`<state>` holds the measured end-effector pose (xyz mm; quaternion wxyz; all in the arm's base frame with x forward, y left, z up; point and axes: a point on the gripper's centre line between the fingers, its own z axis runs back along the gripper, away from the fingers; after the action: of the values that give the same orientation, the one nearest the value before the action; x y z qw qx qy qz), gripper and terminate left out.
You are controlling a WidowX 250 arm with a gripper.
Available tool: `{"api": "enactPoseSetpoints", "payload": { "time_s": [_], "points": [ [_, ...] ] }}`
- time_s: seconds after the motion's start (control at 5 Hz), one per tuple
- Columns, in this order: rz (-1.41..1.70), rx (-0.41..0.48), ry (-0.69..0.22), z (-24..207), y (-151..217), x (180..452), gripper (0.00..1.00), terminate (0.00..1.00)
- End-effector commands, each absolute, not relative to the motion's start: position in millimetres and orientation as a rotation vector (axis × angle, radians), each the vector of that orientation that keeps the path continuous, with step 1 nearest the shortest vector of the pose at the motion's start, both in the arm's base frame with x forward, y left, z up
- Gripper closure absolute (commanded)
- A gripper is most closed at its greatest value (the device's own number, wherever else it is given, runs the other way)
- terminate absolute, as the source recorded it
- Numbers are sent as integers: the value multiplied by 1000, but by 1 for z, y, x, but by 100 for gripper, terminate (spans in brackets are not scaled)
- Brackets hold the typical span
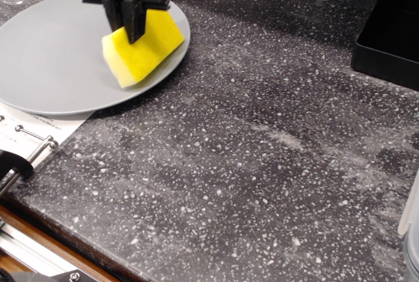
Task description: Pick up sponge and wipe plate
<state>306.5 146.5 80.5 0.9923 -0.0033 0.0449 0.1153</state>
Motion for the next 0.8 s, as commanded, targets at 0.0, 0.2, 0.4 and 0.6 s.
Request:
{"api": "enactPoseSetpoints", "payload": {
  "time_s": [0.0, 0.2, 0.4, 0.6],
  "points": [
    [257, 61, 5, 86, 191, 310, 100, 0],
    [270, 89, 8, 104, 217, 317, 100, 0],
    [300, 130, -28, 120, 239, 317, 100, 0],
    [355, 186, 5, 117, 257, 323, 100, 0]
  ]
}}
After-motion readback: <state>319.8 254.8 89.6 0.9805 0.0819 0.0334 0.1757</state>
